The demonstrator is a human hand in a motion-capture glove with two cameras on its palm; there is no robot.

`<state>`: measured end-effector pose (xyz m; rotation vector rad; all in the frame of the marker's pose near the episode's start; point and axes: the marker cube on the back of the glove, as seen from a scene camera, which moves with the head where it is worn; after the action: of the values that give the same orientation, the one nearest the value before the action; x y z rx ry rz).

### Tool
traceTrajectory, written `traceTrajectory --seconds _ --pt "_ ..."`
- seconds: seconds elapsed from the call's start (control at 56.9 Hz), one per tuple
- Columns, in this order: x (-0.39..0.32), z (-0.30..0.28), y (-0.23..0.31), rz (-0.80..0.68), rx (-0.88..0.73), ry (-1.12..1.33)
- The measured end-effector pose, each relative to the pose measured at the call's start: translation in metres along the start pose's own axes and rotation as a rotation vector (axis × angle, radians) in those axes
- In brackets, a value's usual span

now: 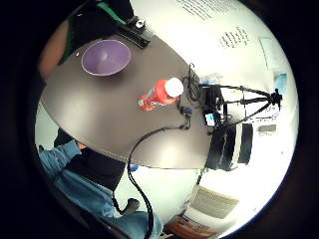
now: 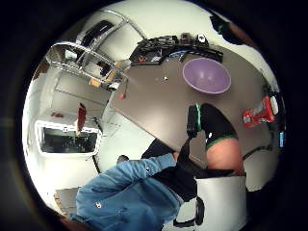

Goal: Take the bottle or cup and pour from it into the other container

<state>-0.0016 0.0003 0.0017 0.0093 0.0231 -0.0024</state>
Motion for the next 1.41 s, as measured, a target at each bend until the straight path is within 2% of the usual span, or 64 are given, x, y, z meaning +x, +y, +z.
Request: traceTrajectory --seconds 0.123,0.281,0.369,0.439,0.562,0.843,1.406 --pt "0.009 -0.001 0.001 0.037 0.004 0.020" --pt "0.013 -0.008 0.009 0.002 0.054 -0.010" --pt "0.033 -0.010 0.011 -0.043 0.082 0.112" --pt "0.029 -0.014 0.012 0.041 0.092 0.013" --pt "0.034 -0.017 0.021 0.058 0.101 -0.064" --pt "0.102 -0.019 0.040 0.175 0.202 -0.098" --pt "0.217 0.032 0.077 0.442 0.373 -0.305"
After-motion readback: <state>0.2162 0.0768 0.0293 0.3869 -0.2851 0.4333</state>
